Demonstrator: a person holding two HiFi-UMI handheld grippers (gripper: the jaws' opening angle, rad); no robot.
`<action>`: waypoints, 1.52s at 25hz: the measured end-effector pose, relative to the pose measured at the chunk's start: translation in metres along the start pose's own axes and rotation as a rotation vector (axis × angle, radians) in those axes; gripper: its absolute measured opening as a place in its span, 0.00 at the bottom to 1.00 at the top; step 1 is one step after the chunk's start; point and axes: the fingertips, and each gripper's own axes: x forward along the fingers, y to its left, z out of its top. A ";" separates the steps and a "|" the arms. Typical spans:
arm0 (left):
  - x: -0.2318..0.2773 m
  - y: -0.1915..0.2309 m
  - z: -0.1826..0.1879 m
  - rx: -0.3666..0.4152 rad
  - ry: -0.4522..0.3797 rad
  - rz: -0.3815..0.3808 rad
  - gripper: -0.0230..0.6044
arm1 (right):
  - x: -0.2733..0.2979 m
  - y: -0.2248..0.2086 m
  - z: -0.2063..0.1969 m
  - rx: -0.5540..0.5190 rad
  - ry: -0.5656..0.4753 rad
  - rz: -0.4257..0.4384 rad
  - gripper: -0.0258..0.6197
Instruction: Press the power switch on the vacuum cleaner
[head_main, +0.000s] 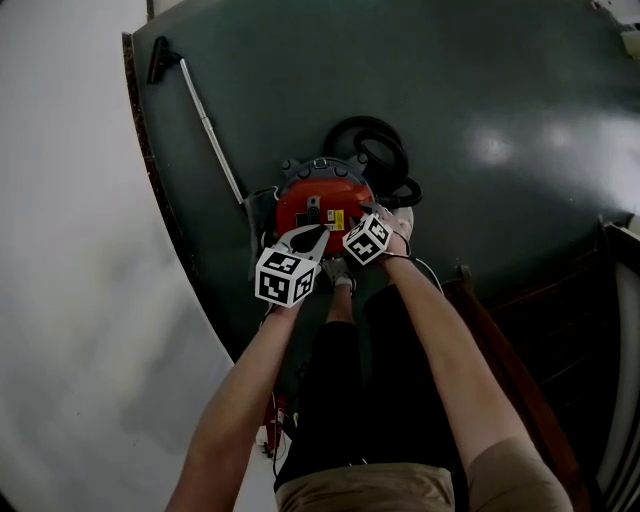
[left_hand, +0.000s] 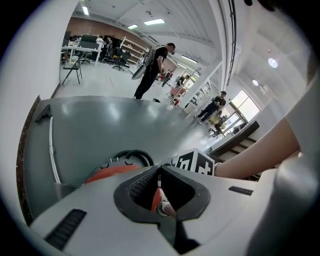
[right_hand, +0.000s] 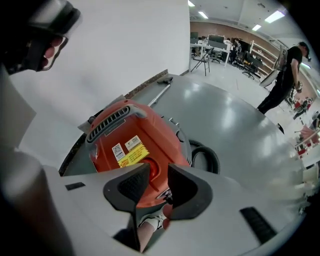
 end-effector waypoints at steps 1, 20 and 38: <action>-0.001 0.001 0.000 -0.006 -0.006 -0.004 0.05 | 0.003 -0.001 -0.001 0.011 0.015 -0.013 0.23; -0.031 0.024 0.004 -0.089 -0.091 0.021 0.05 | -0.002 -0.016 0.007 0.134 0.105 -0.034 0.22; -0.356 -0.208 0.172 0.238 -0.531 -0.102 0.04 | -0.535 0.023 0.180 0.111 -0.690 -0.071 0.22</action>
